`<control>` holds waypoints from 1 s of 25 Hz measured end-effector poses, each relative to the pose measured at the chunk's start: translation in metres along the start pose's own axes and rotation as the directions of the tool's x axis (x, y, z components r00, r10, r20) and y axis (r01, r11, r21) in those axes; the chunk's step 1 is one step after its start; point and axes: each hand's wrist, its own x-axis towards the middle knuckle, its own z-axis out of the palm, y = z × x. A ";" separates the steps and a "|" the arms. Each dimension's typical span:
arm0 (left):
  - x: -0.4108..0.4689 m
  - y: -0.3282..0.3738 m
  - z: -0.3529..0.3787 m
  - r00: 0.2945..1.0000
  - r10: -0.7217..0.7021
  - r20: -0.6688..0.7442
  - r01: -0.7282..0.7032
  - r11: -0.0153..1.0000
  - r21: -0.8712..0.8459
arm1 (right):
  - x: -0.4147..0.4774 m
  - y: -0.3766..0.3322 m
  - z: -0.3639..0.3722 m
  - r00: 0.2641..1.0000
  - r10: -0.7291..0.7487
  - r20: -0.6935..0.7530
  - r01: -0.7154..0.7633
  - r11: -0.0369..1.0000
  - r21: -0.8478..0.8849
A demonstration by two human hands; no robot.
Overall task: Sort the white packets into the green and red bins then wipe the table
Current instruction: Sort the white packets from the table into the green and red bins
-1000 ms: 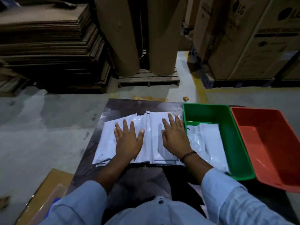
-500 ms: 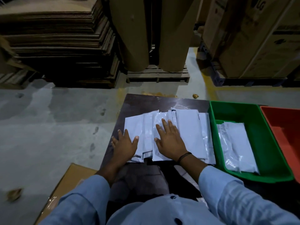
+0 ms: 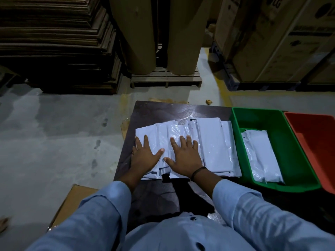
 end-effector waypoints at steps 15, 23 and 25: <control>-0.005 -0.005 0.005 0.999 0.020 -0.047 -0.020 1.000 0.009 | 0.013 -0.009 -0.001 0.997 0.055 0.051 -0.056 0.998 0.010; -0.009 -0.002 -0.004 0.994 0.003 -0.105 -0.004 1.000 -0.002 | 0.011 -0.010 -0.005 0.999 -0.025 -0.044 0.026 1.000 0.016; -0.010 0.002 -0.007 0.993 0.005 -0.117 -0.005 1.000 -0.005 | 0.011 -0.010 -0.008 0.997 -0.045 -0.056 0.046 0.999 0.008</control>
